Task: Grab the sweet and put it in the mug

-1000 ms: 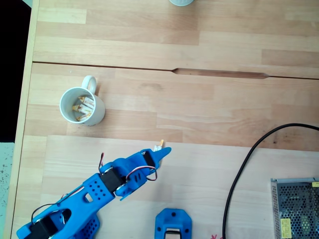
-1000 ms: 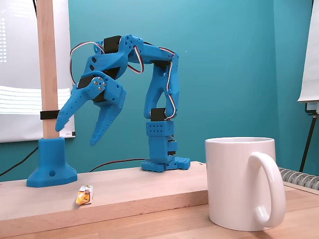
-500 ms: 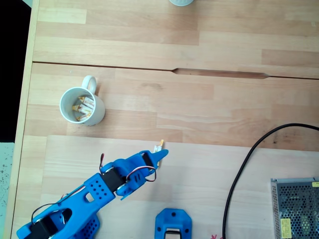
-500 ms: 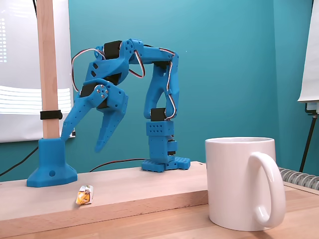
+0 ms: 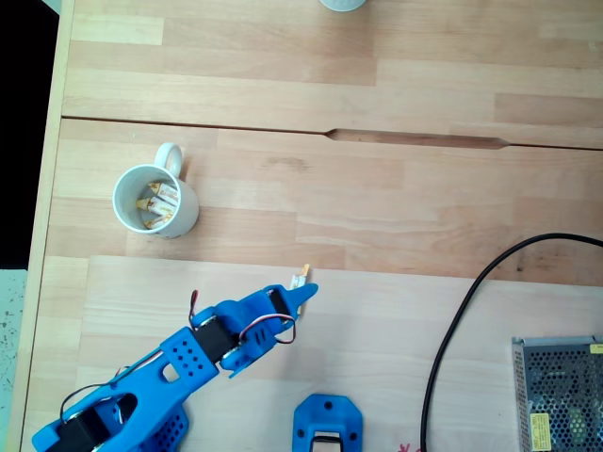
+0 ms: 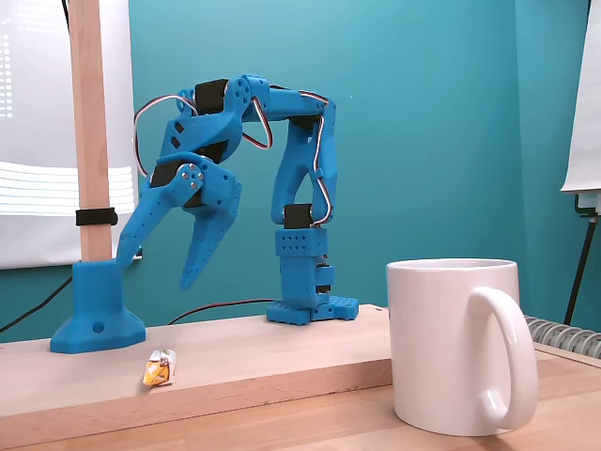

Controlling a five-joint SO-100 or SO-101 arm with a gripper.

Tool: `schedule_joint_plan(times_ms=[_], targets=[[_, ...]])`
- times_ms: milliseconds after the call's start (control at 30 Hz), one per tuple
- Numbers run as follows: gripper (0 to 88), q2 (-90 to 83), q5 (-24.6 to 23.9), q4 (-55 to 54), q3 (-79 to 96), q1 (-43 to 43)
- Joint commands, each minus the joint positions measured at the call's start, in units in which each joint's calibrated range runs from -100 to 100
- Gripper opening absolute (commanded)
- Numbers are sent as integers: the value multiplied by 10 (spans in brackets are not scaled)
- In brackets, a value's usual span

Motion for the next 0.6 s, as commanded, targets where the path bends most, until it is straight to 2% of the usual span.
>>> schedule_joint_plan(times_ms=[0,333,567], targets=[[296,-5,0,3,9,6],[296,-6,0,2,68,5],[296,2,0,-1,-7,6]])
